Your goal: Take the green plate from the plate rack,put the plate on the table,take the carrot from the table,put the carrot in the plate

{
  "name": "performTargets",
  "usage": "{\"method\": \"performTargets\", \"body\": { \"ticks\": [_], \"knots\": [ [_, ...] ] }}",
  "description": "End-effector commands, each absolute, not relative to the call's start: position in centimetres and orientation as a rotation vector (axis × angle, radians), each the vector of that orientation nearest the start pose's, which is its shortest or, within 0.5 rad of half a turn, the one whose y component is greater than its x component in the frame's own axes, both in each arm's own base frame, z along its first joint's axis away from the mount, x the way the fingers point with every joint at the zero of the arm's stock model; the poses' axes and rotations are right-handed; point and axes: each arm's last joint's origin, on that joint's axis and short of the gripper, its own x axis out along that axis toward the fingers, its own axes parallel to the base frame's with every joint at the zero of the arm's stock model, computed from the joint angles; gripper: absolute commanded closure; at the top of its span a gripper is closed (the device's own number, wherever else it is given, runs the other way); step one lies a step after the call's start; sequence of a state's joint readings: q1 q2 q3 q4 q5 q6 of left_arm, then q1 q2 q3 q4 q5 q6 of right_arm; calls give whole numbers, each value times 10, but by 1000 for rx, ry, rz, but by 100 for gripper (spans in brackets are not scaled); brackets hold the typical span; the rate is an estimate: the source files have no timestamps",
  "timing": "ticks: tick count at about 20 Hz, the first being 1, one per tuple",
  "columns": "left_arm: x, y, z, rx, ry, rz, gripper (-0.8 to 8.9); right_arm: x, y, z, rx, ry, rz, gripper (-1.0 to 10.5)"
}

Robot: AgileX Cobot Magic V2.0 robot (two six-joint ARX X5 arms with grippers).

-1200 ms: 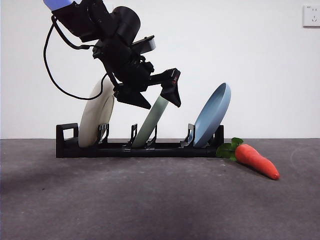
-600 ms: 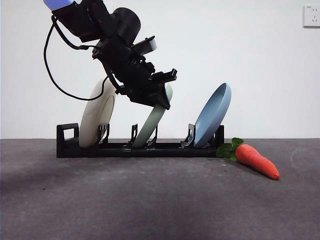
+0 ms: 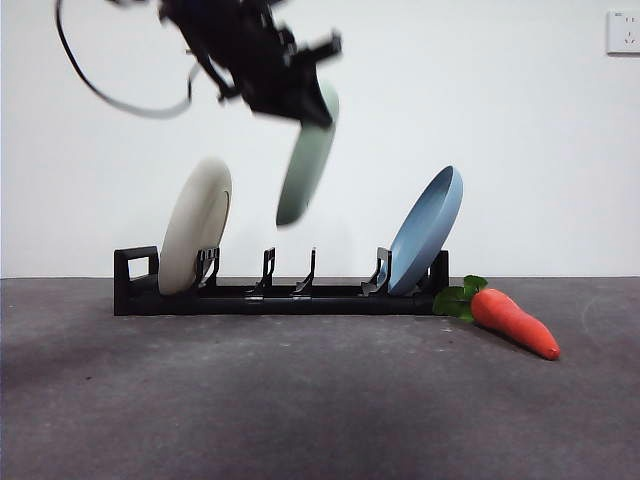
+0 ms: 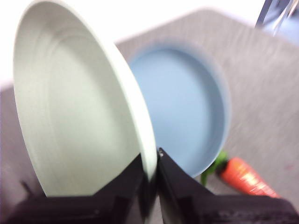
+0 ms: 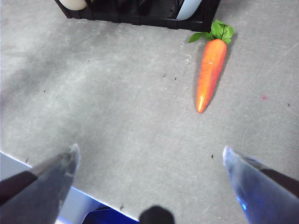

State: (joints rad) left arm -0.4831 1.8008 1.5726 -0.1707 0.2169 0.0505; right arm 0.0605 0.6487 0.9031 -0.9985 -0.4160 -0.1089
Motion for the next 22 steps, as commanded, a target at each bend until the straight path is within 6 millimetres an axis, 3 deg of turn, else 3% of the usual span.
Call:
{"method": "performTargets", "body": {
  "ticks": [1,6,8,11,14,22],
  "knots": [
    [347,-193,353,105,382,-712,822,100,18,319,35,711,492,289],
    [265,-187,393,313,480,-753,820,100,18,319,42,713,489,289],
    [234,-194,393,496,551,-702,819,100,18,319,42,713,489,289],
    [207,-211,380,678,637,-680,819,100,18,319,43,712,490,289],
    [187,-235,351,821,635,-650,819,100,18,319,52,714,490,289],
    [162,-264,220,1083,621,-688,819,100,18,319,61,717,487,289]
  ]
}}
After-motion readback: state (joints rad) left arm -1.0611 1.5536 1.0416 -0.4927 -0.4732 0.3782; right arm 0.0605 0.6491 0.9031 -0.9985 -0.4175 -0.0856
